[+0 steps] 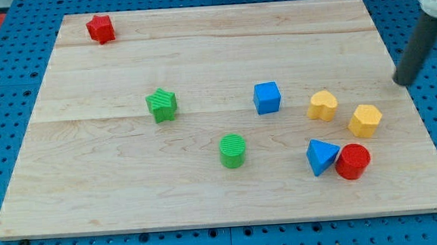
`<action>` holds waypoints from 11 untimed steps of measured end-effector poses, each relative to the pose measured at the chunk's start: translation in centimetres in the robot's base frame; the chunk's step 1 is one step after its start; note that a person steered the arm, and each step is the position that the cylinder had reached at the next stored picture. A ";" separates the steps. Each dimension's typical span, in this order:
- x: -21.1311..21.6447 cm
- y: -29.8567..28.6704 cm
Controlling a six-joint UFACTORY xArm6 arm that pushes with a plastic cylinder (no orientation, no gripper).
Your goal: Slide the yellow hexagon up a bit
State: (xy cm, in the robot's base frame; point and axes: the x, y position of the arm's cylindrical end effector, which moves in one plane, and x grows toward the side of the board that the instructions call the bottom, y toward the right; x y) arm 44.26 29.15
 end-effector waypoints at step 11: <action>-6.9 -8.9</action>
State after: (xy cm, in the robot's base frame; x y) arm 37.31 20.23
